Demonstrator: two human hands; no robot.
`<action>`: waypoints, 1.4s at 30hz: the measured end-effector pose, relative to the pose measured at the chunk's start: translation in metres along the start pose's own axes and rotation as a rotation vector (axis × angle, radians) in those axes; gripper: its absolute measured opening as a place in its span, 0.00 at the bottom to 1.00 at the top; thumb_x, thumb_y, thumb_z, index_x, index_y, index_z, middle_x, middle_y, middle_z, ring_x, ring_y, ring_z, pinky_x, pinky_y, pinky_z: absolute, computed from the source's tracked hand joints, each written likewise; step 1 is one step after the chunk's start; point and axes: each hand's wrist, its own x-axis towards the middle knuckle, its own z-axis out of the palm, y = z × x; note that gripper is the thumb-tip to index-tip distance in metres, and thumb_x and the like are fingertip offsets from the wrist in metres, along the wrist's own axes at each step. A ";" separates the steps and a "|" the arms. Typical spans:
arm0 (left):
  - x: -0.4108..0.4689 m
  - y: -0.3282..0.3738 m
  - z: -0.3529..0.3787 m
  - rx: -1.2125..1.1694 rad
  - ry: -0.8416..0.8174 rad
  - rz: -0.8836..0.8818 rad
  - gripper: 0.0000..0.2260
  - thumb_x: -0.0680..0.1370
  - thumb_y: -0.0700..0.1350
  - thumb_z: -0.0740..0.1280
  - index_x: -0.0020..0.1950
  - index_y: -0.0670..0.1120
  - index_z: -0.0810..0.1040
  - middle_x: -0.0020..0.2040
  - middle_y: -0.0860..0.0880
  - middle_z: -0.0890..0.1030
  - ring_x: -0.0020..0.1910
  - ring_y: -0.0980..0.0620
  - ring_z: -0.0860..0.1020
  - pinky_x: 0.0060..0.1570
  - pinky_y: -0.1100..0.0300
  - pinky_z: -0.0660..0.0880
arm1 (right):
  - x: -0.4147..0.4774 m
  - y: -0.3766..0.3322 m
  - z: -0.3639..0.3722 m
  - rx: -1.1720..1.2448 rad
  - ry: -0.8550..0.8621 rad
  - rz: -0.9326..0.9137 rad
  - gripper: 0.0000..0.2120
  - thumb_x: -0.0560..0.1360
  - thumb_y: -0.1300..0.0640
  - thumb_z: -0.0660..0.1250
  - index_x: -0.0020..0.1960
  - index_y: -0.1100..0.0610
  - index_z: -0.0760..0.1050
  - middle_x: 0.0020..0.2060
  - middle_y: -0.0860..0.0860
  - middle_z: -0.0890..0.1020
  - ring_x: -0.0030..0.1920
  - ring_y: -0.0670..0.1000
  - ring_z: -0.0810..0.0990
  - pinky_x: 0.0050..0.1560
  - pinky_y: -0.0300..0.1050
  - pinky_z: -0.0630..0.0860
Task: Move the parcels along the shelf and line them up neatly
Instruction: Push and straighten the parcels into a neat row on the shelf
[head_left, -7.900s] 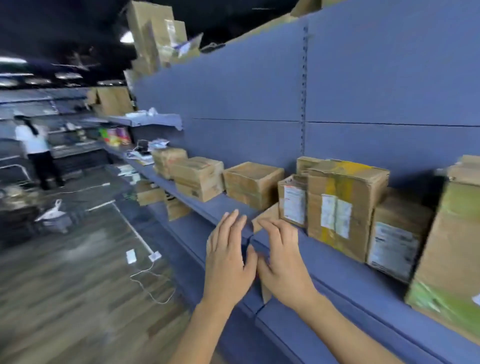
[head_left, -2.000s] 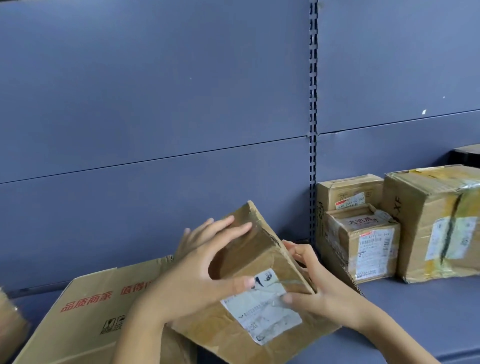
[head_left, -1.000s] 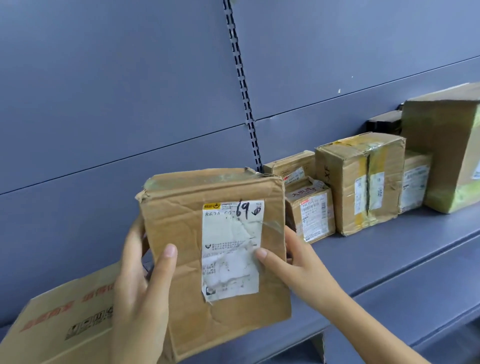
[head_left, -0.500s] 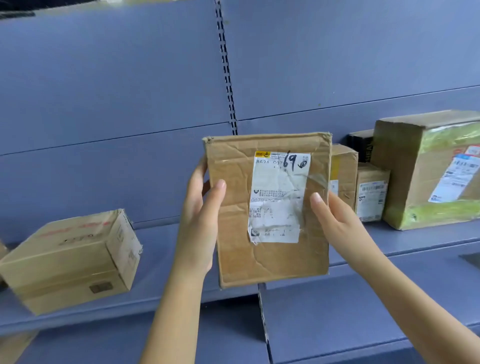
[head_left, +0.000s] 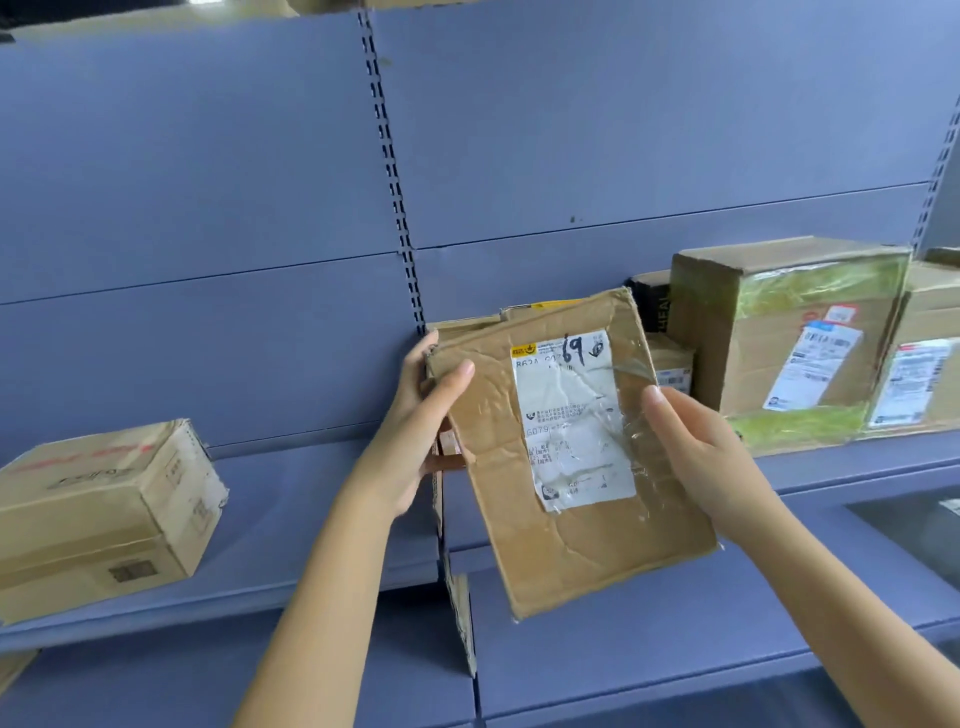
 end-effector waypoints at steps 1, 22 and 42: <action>0.003 0.001 -0.005 -0.029 -0.024 -0.049 0.25 0.68 0.63 0.71 0.64 0.66 0.69 0.67 0.54 0.73 0.58 0.51 0.76 0.42 0.47 0.80 | 0.005 0.000 -0.003 -0.037 -0.003 -0.024 0.21 0.80 0.42 0.54 0.35 0.55 0.64 0.26 0.44 0.63 0.28 0.46 0.62 0.32 0.41 0.60; 0.056 -0.028 -0.006 -0.777 0.324 0.246 0.15 0.74 0.60 0.61 0.47 0.52 0.82 0.42 0.51 0.82 0.43 0.49 0.77 0.43 0.53 0.72 | -0.002 0.030 0.080 0.664 0.137 0.124 0.60 0.44 0.25 0.75 0.69 0.35 0.51 0.68 0.37 0.67 0.66 0.42 0.72 0.60 0.48 0.75; 0.026 -0.076 -0.019 -0.500 0.121 0.129 0.39 0.63 0.65 0.73 0.69 0.51 0.67 0.62 0.50 0.78 0.64 0.50 0.73 0.60 0.52 0.70 | 0.061 0.030 0.036 0.799 0.223 -0.142 0.47 0.59 0.51 0.69 0.75 0.52 0.56 0.64 0.56 0.68 0.61 0.52 0.74 0.52 0.46 0.78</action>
